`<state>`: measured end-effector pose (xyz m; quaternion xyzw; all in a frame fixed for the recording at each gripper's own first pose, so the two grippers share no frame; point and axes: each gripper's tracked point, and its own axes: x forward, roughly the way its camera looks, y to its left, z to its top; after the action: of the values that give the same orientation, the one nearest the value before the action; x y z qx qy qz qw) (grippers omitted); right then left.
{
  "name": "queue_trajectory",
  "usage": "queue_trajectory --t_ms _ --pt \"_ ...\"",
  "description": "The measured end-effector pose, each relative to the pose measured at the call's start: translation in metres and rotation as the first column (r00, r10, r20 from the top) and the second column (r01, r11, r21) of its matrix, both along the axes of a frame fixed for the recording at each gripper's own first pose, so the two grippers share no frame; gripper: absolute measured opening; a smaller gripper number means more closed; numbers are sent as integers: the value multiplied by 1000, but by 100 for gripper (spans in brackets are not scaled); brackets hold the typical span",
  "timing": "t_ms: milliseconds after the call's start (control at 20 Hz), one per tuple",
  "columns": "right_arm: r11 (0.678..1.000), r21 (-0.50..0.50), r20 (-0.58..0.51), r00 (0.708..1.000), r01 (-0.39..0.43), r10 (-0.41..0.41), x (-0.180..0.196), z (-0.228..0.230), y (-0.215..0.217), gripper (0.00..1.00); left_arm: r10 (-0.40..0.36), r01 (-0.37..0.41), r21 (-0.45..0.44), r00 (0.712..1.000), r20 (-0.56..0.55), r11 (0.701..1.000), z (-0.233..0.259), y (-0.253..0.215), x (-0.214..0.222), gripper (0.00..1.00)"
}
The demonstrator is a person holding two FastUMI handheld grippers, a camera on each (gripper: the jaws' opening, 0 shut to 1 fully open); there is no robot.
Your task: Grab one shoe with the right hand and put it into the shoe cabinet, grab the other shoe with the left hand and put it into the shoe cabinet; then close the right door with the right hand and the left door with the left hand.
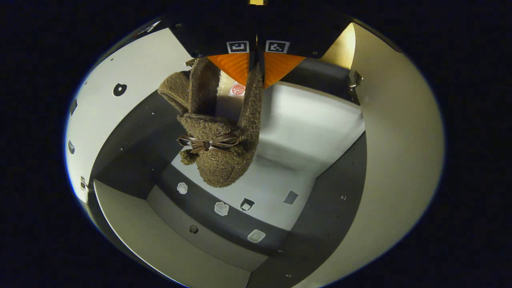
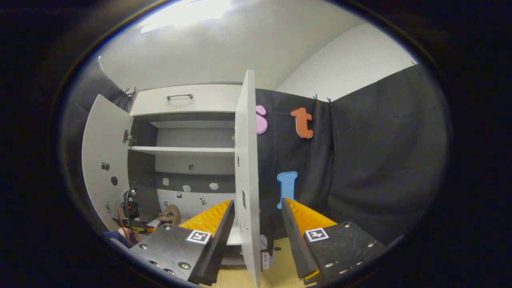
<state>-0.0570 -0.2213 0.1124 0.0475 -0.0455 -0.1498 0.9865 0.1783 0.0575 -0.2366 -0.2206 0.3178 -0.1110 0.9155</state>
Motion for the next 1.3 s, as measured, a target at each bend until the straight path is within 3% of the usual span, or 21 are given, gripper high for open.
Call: queue_trajectory --t_ms 50,350,700,800,1300 --pt "1000 2 -2 1000 11 -11 -2 -2 -5 71 3 -3 1 1000 -1 1000 -1 -1 5 4" --pt "998 22 -27 998 60 -60 -6 -16 -22 71 19 -19 12 1000 -5 1000 -4 1 31 1" --pt "997 32 -40 997 67 -65 1 -24 -25 67 38 -38 51 999 7 998 -5 7 55 1" --pt "997 34 -46 997 67 -66 4 -27 -25 71 36 -36 49 999 11 998 -4 4 60 1" --pt "995 55 -67 995 79 -75 3 -40 -29 71 -10 3 139 999 51 990 -1 -19 76 2"
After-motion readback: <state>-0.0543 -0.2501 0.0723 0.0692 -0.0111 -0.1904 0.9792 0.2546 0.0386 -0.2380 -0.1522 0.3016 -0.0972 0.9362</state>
